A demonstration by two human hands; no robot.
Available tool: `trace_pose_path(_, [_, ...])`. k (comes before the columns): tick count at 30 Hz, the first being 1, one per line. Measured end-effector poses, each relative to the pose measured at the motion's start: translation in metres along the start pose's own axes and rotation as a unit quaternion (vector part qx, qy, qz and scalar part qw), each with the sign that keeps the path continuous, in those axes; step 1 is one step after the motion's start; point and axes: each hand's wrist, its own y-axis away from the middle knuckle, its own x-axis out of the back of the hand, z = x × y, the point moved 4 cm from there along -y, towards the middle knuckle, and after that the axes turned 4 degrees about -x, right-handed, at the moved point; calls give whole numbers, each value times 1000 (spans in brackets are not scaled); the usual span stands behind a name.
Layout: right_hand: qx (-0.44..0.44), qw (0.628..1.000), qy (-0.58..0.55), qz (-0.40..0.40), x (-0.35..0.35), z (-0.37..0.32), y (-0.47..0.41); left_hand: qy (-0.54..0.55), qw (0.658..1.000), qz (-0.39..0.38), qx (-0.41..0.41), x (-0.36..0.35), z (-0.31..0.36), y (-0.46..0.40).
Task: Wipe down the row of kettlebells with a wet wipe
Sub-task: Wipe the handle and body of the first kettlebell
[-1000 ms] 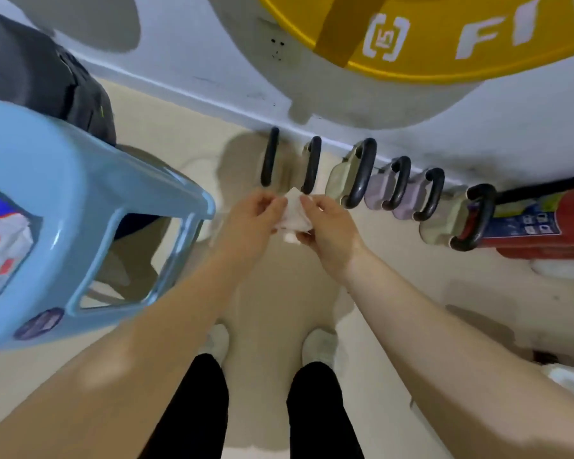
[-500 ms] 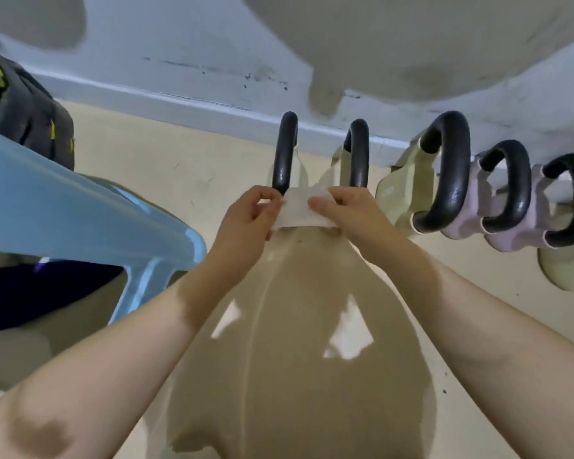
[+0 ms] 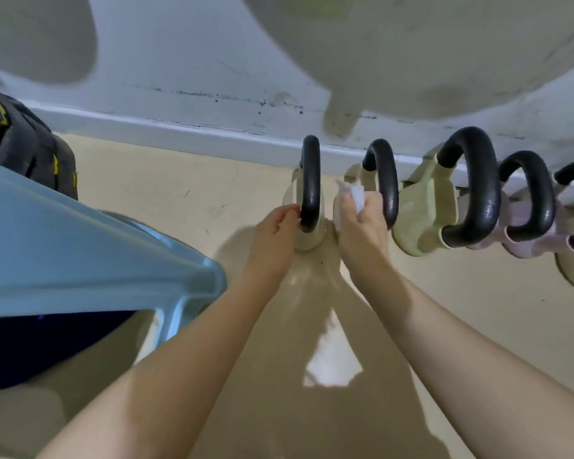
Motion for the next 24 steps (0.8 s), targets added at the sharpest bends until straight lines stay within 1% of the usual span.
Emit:
trace_pose_path(1, [-12, 999, -6, -48, -13, 1, 5, 21, 1000, 2, 11, 2, 0, -1])
trace_pose_path(3, [-33, 988, -83, -126, -34, -1, 13, 56, 998, -14, 35, 5, 1, 0])
trace_pose_path(4, [-47, 979, -139, -143, -40, 1, 15, 64, 997, -32, 43, 5, 2, 1])
trace_pose_path(5, [-55, 972, -178, -142, -43, 6, 18, 71, 995, -48, 47, 6, 3, 1])
trace_pose_path(6, [-56, 972, -185, -132, -45, 12, 20, 78, 994, -57, 48, 7, 4, 2])
trace_pose_path(9, [-44, 985, -144, -86, -47, 30, 23, 97, 992, -57, 60, 10, 3, -1])
trace_pose_path(11, [-14, 985, -147, -86, -49, 25, 14, 91, 993, -51, 58, 12, 0, -4])
trace_pose_path(12, [2, 988, -130, -84, -51, 19, 7, 84, 994, -44, 52, 13, -2, -5])
trace_pose_path(16, [4, 998, -21, -61, -61, 8, -15, 68, 997, 11, 30, 22, -5, -5])
trace_pose_path(18, [24, 998, -21, -53, -62, 22, -3, 72, 996, 34, 26, 27, -7, -5])
trace_pose_path(20, [28, 998, -39, -52, -63, 31, 4, 76, 996, 45, 30, 29, -10, -6])
trace_pose_path(22, [46, 996, -42, -61, -65, 25, -7, 75, 996, 43, 29, 28, -11, -8])
trace_pose_path(24, [108, 990, 2, -92, -67, 11, -22, 84, 995, 39, 31, 27, -12, -8])
